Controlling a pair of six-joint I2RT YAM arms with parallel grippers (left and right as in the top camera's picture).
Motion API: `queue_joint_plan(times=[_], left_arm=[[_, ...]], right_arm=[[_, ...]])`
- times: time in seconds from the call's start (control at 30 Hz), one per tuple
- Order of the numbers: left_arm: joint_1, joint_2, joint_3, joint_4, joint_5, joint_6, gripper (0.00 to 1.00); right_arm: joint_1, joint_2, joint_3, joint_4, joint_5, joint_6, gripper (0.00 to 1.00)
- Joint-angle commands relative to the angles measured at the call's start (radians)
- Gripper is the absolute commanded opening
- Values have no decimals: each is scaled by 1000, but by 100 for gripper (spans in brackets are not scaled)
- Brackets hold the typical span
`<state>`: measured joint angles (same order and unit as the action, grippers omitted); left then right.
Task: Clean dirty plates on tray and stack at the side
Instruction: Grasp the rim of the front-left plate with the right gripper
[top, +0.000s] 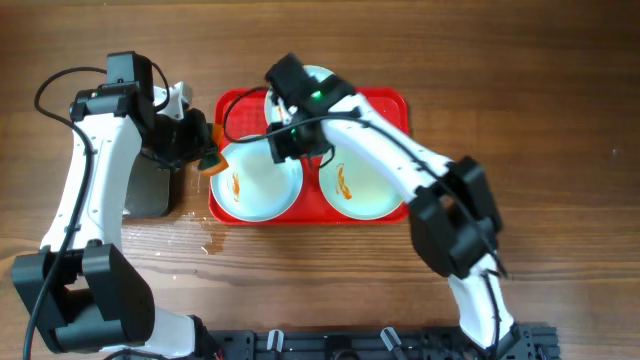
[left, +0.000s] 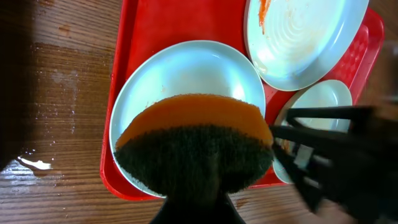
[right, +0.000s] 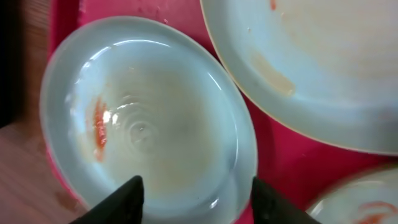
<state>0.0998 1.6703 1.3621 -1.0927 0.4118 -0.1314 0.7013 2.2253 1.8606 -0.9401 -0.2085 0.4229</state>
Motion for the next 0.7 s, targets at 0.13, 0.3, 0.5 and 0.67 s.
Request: queue_joint_plan(times=[0.13, 0.3, 0.5, 0.67], left_arm=[[-5, 6, -6, 6, -2, 20, 4], [-5, 6, -6, 6, -2, 20, 4], [-5, 6, -6, 8, -2, 20, 4], [-5, 6, -6, 5, -2, 20, 4]], right_arm=[[2, 129, -7, 16, 80, -11, 43], [6, 121, 17, -25, 72, -40, 43], [6, 63, 174, -164, -10, -158, 54], [-15, 38, 175, -205, 153, -177, 66]])
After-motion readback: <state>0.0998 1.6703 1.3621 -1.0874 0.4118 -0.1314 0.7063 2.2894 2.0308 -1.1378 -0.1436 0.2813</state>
